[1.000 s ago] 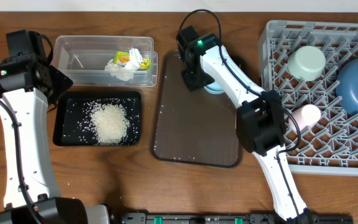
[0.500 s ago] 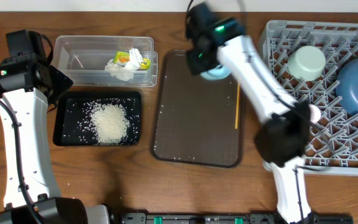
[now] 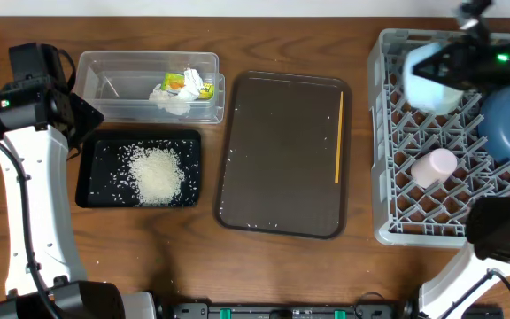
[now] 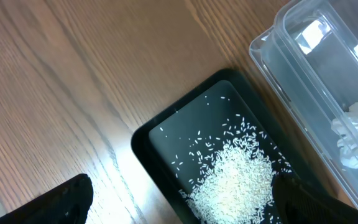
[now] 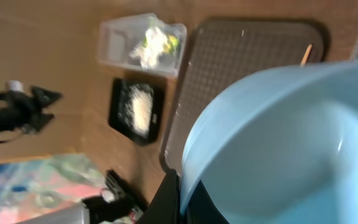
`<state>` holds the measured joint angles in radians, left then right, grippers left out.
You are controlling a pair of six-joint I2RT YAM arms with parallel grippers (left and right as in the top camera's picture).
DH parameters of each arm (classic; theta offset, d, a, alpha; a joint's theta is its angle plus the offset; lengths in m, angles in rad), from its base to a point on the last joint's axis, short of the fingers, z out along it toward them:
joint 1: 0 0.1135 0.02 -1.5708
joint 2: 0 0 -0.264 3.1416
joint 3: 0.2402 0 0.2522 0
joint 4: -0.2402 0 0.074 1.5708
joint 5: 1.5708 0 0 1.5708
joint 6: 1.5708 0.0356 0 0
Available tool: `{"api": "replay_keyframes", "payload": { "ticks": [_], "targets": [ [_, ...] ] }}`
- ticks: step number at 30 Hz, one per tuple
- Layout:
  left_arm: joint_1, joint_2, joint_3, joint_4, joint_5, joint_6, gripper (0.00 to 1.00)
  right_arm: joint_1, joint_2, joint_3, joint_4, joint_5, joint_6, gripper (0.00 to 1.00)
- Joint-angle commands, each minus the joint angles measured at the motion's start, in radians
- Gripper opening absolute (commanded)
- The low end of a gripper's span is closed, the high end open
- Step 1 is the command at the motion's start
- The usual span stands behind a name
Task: Sort waste into correct bins and load items into the dishwasher rack
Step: 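Carry the light-blue saucer into the rack's right side and release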
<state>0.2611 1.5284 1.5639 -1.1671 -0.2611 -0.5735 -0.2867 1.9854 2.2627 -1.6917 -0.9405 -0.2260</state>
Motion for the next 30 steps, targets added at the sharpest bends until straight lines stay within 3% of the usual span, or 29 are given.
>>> {"api": "replay_keyframes", "payload": {
  "ticks": [1, 9, 16, 22, 30],
  "targets": [
    [0.004, 0.002, 0.003, -0.003, -0.005, -0.008, 0.94, -0.085, -0.029, -0.062, -0.007, -0.141, -0.111, 0.01],
    [0.004, 0.002, 0.003, -0.003, -0.005, -0.008, 0.94, -0.253, -0.206, -0.440, -0.006, -0.153, -0.290, 0.01],
    [0.004, 0.002, 0.003, -0.003, -0.005, -0.008, 0.94, -0.496, -0.292, -0.713, -0.001, -0.323, -0.515, 0.01],
    [0.004, 0.002, 0.003, -0.003, -0.005, -0.008, 0.94, -0.650, -0.262, -0.892, 0.182, -0.500, -0.531, 0.01],
    [0.004, 0.002, 0.003, -0.003, -0.005, -0.008, 0.94, -0.648, -0.194, -1.055, 0.393, -0.619, -0.522, 0.01]
  ]
}}
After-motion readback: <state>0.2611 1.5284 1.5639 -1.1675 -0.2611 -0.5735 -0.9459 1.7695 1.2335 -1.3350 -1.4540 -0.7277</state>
